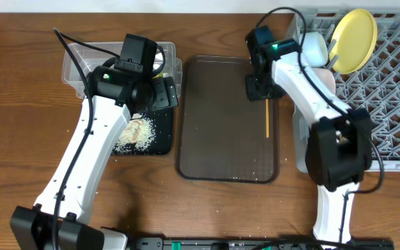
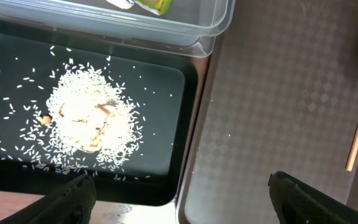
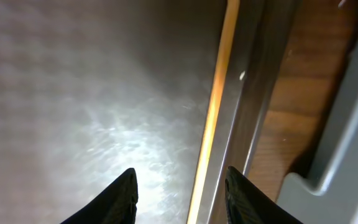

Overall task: Sort waste into correct bins and load items into the dishwasher rack
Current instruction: 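Return the right gripper to the brown tray and grasp the second chopstick, then carry the second chopstick with the right gripper into the rack and release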

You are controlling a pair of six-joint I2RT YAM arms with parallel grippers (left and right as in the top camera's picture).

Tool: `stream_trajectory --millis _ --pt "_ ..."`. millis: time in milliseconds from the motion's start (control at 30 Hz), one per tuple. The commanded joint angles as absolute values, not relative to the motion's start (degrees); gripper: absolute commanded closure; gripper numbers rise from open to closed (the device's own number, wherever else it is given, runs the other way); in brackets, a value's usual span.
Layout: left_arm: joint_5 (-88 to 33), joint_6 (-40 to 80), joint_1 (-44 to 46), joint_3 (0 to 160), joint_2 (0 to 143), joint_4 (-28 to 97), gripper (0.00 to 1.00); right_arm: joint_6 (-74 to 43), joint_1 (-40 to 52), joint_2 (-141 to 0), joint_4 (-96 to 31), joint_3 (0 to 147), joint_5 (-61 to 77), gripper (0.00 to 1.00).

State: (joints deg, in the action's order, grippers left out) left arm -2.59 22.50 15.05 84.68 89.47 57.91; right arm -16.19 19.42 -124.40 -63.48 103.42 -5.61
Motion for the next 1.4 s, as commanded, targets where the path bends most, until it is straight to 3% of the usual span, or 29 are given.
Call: stream_trajectory --millis 0,433,633,700,767,1033,1367 --pt "-1.9 22.4 14.7 84.9 89.6 58.0 0.09 -19.8 19.5 -126.7 -63.9 103.8 -7.3 0.58" --pt "-1.9 22.4 14.7 84.9 89.6 58.0 0.09 -22.3 19.1 -129.0 -61.9 97.7 -9.4 0.65" --pt "-1.9 22.4 14.7 84.9 89.6 58.0 0.09 -22.2 19.2 -129.0 -58.2 93.4 -7.2 0.73" --pt "-1.9 22.4 14.7 84.9 89.6 58.0 0.09 -22.2 19.2 -129.0 -57.6 92.6 -7.0 0.79" --pt "-1.9 22.4 14.7 84.9 89.6 58.0 0.09 -22.2 19.2 -129.0 -57.6 92.4 -7.0 0.99" --pt "-1.9 22.4 14.7 84.9 89.6 58.0 0.09 -18.1 18.5 -125.4 -61.9 98.4 -4.0 0.99" --pt "-1.9 22.4 14.7 84.9 89.6 58.0 0.09 -2.7 10.7 -104.3 -73.2 109.9 -5.3 0.99"
